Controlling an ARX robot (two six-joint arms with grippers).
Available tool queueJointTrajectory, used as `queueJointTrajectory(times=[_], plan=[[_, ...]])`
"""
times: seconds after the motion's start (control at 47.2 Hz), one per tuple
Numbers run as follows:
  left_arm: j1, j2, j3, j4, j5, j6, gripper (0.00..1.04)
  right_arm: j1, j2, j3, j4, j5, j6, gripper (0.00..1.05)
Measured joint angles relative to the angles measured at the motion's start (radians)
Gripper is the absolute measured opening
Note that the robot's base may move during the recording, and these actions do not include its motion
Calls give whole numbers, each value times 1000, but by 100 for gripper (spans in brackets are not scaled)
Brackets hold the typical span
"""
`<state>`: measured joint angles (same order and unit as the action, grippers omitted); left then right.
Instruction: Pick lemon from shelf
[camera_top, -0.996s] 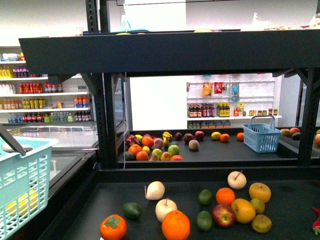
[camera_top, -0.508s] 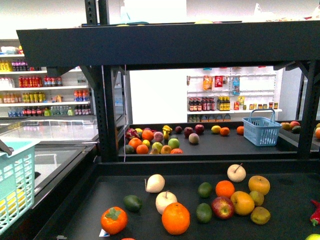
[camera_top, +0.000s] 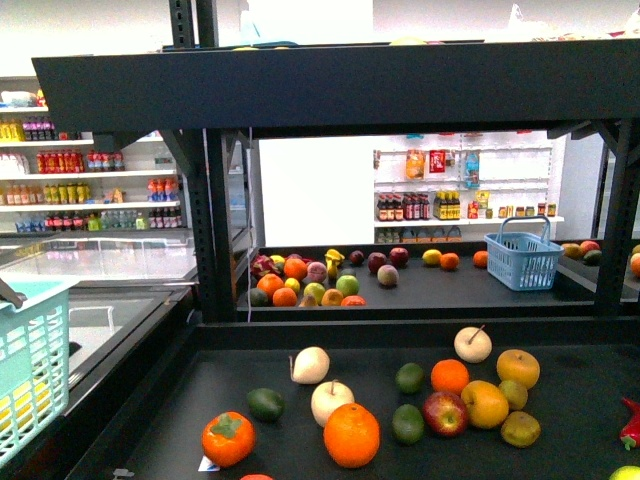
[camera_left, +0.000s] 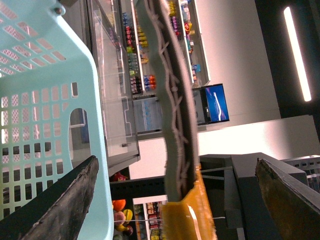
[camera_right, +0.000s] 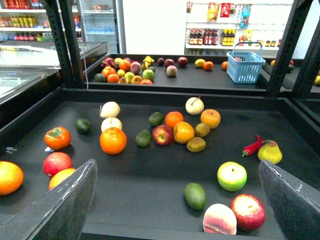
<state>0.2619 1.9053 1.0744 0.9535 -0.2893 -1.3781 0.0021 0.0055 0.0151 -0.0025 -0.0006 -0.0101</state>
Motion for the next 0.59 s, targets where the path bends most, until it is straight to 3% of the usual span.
queueJointTrajectory(times=[0.191, 0.297, 0.381, 0.593], plan=[[10, -134, -42, -167, 2, 50, 97, 0, 0, 0, 0, 0, 0, 97], [10, -220, -45, -345, 27, 142, 97, 0, 0, 0, 0, 0, 0, 97], [-8, -321, -48, -513, 28, 317, 97, 0, 0, 0, 0, 0, 0, 97], [-128, -602, -167, -572, 41, 839, 97, 0, 0, 0, 0, 0, 0, 97]])
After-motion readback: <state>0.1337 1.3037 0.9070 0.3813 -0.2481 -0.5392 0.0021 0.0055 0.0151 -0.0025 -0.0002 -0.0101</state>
